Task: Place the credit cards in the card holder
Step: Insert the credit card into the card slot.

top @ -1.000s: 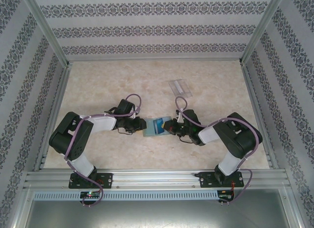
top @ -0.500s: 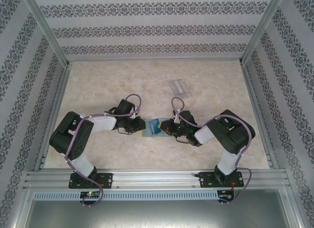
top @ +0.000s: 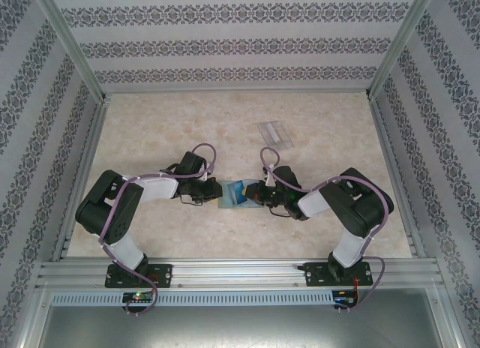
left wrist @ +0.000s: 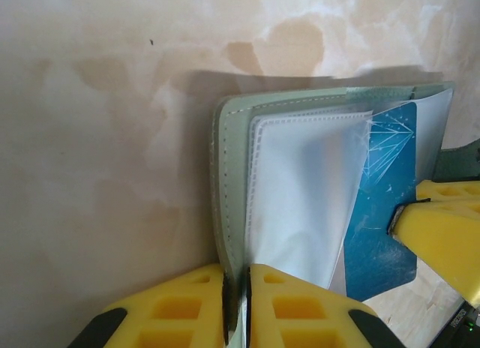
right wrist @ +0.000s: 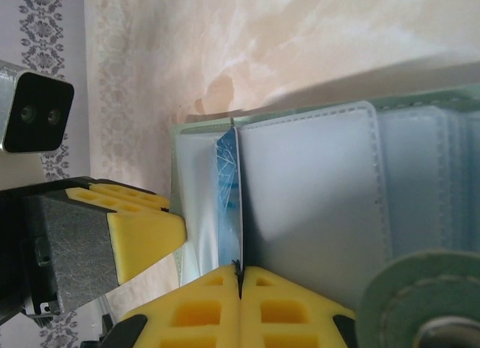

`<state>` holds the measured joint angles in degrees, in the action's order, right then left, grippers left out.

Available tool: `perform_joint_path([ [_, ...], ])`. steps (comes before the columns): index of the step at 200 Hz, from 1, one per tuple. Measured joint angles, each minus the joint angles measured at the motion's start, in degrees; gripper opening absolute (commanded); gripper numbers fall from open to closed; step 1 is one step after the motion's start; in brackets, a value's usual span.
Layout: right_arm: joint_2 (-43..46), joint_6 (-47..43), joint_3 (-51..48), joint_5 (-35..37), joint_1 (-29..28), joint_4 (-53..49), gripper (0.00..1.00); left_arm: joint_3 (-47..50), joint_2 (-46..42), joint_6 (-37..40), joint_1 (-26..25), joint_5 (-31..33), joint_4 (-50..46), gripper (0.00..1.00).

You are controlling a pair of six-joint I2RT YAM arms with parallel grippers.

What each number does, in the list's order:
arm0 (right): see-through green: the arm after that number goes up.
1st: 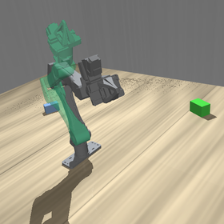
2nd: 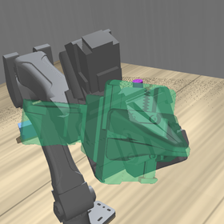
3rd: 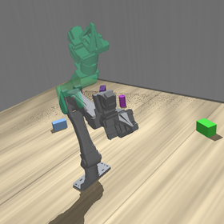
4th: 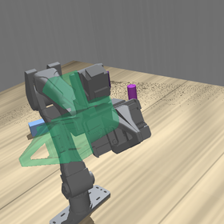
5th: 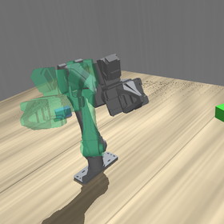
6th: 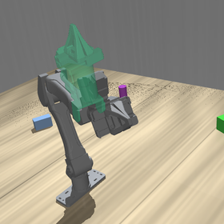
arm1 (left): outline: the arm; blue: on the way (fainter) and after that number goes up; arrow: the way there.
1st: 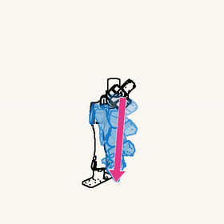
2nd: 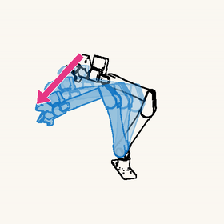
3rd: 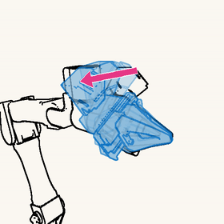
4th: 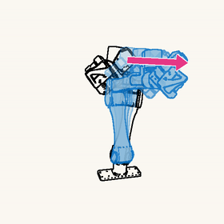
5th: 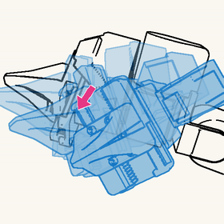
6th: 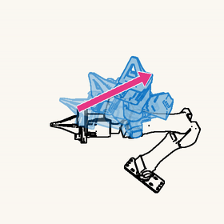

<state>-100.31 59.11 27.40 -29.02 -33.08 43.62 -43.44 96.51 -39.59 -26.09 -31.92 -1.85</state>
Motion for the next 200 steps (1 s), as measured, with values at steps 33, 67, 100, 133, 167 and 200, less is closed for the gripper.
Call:
perform_joint_path([
  [33,0.52,-3.21,1.53,-1.97,1.53,-4.11,0.01,-0.09,0.0,0.0,-0.07,0.0,-0.02,0.13],
  [67,2.32,-6.64,2.8,-2.99,2.62,-8.87,0.01,-0.11,0.0,0.17,-0.07,0.02,-0.04,0.13],
  [100,2.25,-8.39,3.89,-3.54,2.99,-11.26,0.01,-0.11,0.0,0.17,-0.07,0.02,-0.04,0.12],
  [133,1.29,-9.27,5.27,-3.72,2.99,-11.98,0.01,-0.22,0.0,0.17,-0.07,0.02,-0.11,0.12],
  [167,0.76,-9.84,5.55,-3.63,2.95,-11.89,0.01,-0.37,0.0,0.17,-0.07,0.22,-0.22,0.12],
  [200,0.15,-8.24,5.03,-3.08,2.38,-9.68,0.01,-0.37,0.0,0.15,-0.07,0.31,-0.22,0.12],
])
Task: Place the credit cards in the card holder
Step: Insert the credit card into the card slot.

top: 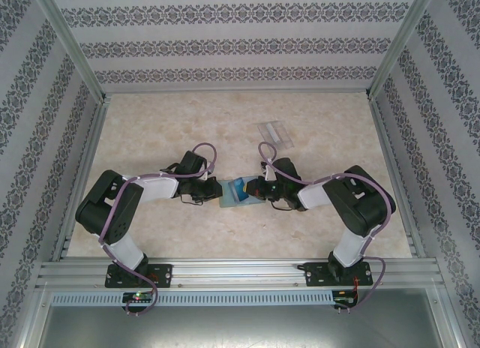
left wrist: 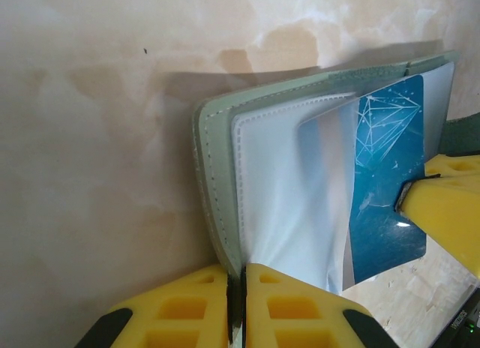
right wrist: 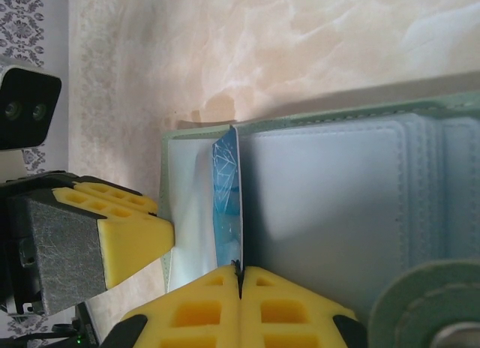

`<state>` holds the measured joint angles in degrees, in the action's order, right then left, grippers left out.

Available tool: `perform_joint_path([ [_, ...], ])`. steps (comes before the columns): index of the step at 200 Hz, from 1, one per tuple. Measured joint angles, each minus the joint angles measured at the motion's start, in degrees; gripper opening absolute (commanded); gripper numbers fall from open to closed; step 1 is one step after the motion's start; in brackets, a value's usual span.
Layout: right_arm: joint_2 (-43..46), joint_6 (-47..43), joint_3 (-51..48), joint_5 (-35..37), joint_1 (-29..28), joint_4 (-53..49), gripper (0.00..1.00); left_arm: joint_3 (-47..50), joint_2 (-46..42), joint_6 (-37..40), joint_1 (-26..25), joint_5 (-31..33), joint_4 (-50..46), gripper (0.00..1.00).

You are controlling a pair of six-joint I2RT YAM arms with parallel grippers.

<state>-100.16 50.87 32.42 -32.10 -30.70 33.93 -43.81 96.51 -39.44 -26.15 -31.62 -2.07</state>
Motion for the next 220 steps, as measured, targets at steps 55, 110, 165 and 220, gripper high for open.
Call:
perform_joint_path([
  [55,1.99,7.37,-3.61,8.59,-4.57,4.33,0.03,-0.02,0.0,-0.04,0.0,0.31,0.04,0.12],
  [110,3.02,13.6,-4.09,16.24,-9.27,5.2,0.03,-0.02,0.02,-0.48,0.0,0.35,0.02,0.12],
  [165,-2.43,19.47,-2.34,17.59,-11.47,10.27,0.07,0.46,0.17,-1.86,0.04,0.39,1.27,0.12],
  [220,-1.07,19.08,-1.31,17.94,-11.56,7.04,0.24,1.03,-0.13,-2.82,0.28,0.44,2.08,0.13],
])
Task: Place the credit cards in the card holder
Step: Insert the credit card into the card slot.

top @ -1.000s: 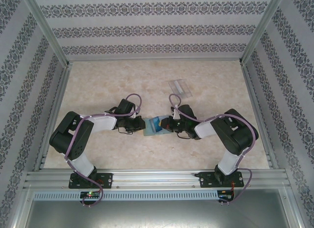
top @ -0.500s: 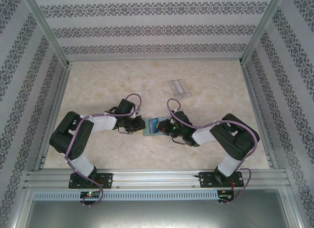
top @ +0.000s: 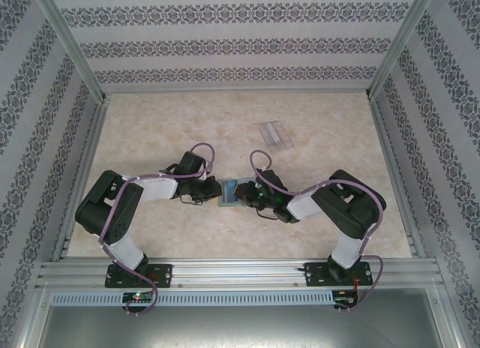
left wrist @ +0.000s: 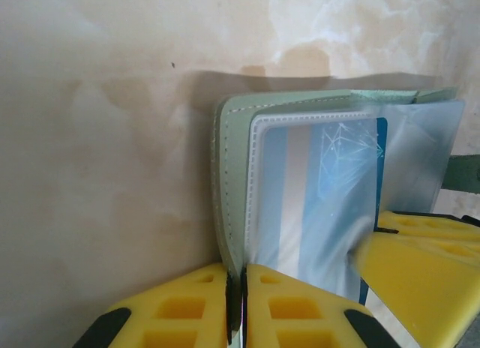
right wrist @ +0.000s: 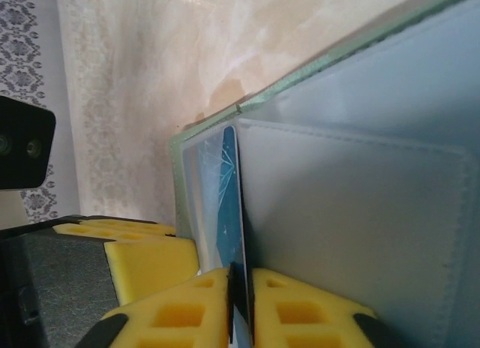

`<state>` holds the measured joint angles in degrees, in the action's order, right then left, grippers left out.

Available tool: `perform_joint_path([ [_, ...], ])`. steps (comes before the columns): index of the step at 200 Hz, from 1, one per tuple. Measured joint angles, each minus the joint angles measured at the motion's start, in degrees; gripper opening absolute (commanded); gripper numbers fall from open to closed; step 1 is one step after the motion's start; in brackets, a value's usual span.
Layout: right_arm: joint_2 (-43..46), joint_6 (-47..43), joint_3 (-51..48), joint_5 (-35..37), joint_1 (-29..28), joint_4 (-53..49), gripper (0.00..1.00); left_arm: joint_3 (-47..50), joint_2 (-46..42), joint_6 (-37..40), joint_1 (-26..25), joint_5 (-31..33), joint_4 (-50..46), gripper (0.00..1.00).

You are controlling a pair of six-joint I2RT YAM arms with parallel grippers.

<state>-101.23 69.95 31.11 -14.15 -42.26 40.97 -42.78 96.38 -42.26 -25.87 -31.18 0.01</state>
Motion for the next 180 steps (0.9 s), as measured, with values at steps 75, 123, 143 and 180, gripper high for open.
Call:
perform_joint_path([
  [75,4.96,-6.38,0.02,0.92,0.76,-9.2,0.2,0.13,0.02,-0.04,-0.35,-0.59,0.28,0.13],
  [123,1.66,-7.61,2.58,-1.75,1.68,-9.55,0.1,0.13,0.02,-0.04,-0.31,-0.5,0.28,0.13],
  [143,0.92,-7.87,3.3,-2.43,2.14,-9.79,0.08,0.13,0.0,-0.13,-0.24,-0.09,0.35,0.14],
  [180,0.28,-8.9,4.72,-2.8,2.16,-11.13,0.07,0.13,-0.26,-0.24,-0.24,0.72,0.42,0.19],
])
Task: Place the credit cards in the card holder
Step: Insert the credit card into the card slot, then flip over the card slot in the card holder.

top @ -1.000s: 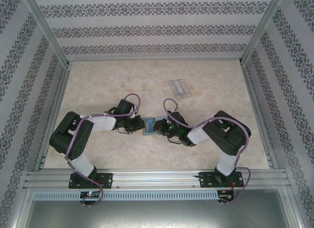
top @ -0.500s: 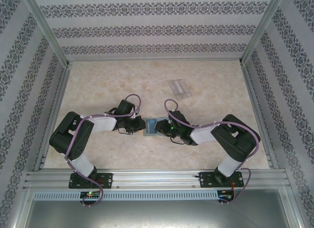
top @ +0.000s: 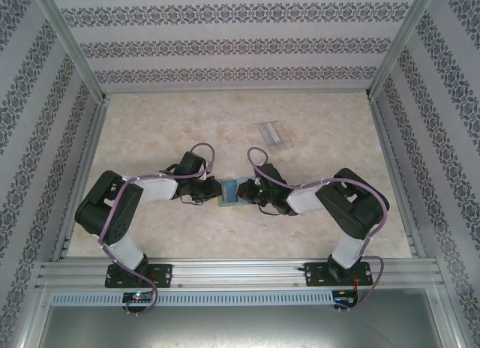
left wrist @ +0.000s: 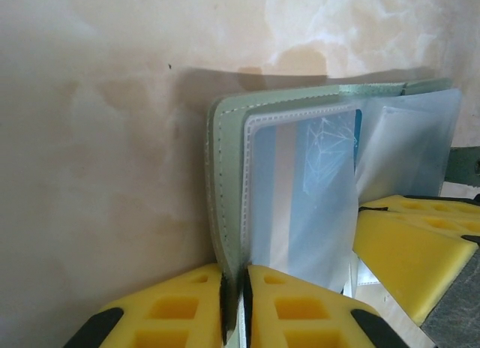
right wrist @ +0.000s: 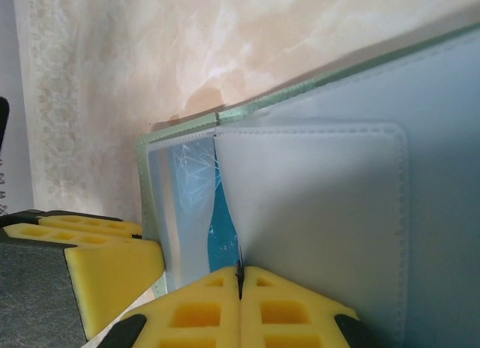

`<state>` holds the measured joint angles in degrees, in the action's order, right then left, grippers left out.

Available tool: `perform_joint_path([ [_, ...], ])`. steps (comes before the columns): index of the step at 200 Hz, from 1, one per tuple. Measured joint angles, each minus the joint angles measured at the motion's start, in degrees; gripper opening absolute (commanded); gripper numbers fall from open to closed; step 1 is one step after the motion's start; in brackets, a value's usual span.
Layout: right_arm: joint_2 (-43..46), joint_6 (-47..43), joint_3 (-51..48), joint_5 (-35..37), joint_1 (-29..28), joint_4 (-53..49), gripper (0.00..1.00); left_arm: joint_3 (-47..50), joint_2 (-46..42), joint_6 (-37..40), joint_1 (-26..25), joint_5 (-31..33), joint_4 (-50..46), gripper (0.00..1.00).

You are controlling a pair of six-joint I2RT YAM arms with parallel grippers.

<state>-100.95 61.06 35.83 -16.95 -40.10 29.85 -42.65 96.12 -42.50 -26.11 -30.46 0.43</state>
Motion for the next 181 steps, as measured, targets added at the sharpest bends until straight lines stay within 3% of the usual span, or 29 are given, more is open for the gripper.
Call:
perform_joint_path([
  [36,-0.15,-1.29,0.59,-0.48,-0.02,-0.72,0.08,0.15,-0.07,-0.2,-0.04,0.04,0.22,0.25],
  [59,0.5,-1.7,0.26,-0.5,-0.02,-0.98,0.15,2.16,-1.95,-1.22,-0.09,0.57,1.64,0.3],
  [94,8.11,-4.79,-1.84,0.42,-0.07,-6.49,0.23,3.67,-7.02,-1.55,-0.09,3.3,0.26,0.36],
  [130,15.67,-8.59,-3.82,3.3,0.0,-11.19,0.26,2.38,-7.17,-1.2,-0.09,4.02,-0.09,0.37],
  [181,16.83,-10.93,-6.21,6.56,0.24,-15.69,0.35,1.51,-4.44,-1.22,-0.09,3.93,-0.17,0.38],
])
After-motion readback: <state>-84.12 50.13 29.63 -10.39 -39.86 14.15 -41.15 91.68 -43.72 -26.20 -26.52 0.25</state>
